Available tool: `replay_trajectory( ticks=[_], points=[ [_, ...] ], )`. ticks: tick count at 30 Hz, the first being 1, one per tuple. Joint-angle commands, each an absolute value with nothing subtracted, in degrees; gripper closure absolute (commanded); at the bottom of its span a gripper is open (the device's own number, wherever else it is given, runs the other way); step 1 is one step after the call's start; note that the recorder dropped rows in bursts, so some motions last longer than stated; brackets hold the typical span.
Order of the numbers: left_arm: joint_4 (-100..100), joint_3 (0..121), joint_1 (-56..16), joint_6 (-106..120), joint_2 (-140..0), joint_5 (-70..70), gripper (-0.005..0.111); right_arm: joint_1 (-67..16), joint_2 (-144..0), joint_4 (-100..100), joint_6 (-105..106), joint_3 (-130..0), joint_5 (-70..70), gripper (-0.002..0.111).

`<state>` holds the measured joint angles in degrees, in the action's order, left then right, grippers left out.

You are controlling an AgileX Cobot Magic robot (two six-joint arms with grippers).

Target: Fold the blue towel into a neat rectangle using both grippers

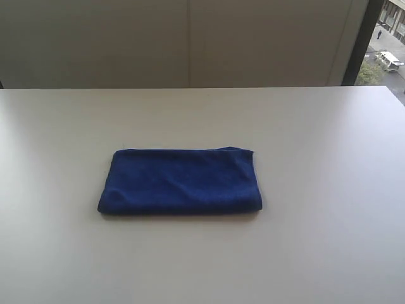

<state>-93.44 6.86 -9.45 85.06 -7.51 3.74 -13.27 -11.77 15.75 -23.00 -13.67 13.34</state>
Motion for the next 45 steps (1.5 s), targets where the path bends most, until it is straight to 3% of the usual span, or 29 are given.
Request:
replay_trajectory(
  ticks=[1,5,7,8,10,16,22,24,26,30,36,42,45],
  points=[
    [-94.27,5.67,-9.28,84.79,-1.37,4.2,0.107,-13.31,-11.52,16.04,-23.37,-13.51,12.75,0.108],
    [-96.29,2.37,-9.28,77.67,0.0,5.89,0.107,-13.31,-11.64,16.04,-23.37,-13.51,12.68,0.108],
    [-99.95,2.53,-9.28,50.26,0.0,4.2,0.107,-13.31,-11.64,16.04,-23.37,-13.51,12.78,0.108],
    [-99.95,2.53,-9.28,18.93,0.0,7.02,0.107,-13.31,-11.64,16.04,-23.37,-13.51,12.78,0.108],
    [-99.95,2.53,-9.28,3.38,0.0,11.13,0.107,-13.31,-11.64,16.04,-23.37,-13.51,12.78,0.108],
    [-99.95,3.44,-9.28,13.77,0.0,-1.28,0.107,-13.31,-11.64,16.04,-23.37,-13.51,12.78,0.108],
    [-92.28,13.84,-9.28,17.59,0.0,-9.01,0.107,-13.31,-11.64,16.04,-23.37,-13.51,12.78,0.108],
    [-76.13,14.72,-9.28,16.13,0.0,-9.86,0.107,-13.31,-11.64,16.04,-23.37,-13.51,12.78,0.108],
    [-26.24,14.13,-9.28,-2.43,0.0,-5.85,0.107,-13.31,-11.64,16.04,-23.37,-13.51,12.78,0.108],
    [9.72,11.42,-9.28,-34.51,0.0,-2.07,0.107,-13.31,-11.64,16.04,-23.37,-13.51,12.78,0.108],
    [4.8,0.44,-9.28,-20.74,0.0,-1.93,0.107,-13.31,-11.64,16.04,-23.37,-13.51,12.78,0.108],
    [2.87,0.0,-9.28,-9.75,0.0,13.01,0.107,-13.31,-11.64,16.04,-23.37,-13.51,12.78,0.108],
    [2.76,0.0,-9.28,-6.14,0.0,13.13,0.107,-13.31,-11.64,16.04,-23.37,-13.51,12.78,0.108]
  ],
)
